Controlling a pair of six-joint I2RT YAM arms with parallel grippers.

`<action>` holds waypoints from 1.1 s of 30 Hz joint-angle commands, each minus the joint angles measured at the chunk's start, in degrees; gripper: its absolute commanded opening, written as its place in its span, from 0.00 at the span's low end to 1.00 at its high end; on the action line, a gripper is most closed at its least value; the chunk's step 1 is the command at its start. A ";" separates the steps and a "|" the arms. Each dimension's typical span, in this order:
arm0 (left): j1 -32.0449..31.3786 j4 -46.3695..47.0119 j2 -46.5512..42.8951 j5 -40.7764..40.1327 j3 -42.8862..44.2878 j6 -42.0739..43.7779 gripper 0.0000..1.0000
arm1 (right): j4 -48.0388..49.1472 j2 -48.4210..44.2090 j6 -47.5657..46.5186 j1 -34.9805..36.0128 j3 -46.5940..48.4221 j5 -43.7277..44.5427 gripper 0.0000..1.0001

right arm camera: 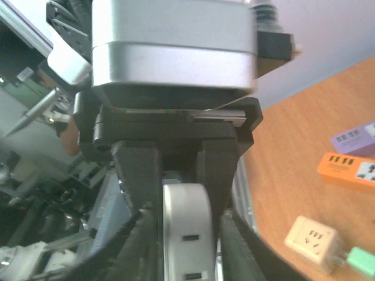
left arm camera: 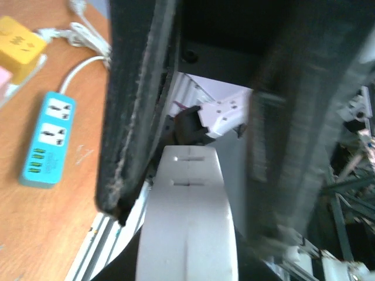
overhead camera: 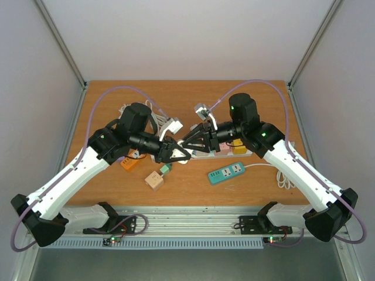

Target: Insert the plug

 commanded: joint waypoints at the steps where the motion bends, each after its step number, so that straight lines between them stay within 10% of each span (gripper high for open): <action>1: 0.43 -1.28 0.13 -6.41 0.02 1.39 0.00 | -1.67 -2.20 -0.85 0.26 -0.67 7.73 0.48; 6: 0.35 -7.86 3.84 -16.69 2.08 9.90 0.00 | -1.24 -6.85 2.14 -1.91 -4.27 18.91 0.73; 18: -1.68 -15.53 24.21 -25.76 17.07 38.52 0.00 | -15.70 -11.06 21.41 -18.05 -10.09 49.24 0.75; 33: -7.82 -19.18 50.03 -35.27 40.44 58.48 0.00 | -22.53 -11.20 25.28 -29.22 -16.43 54.14 0.74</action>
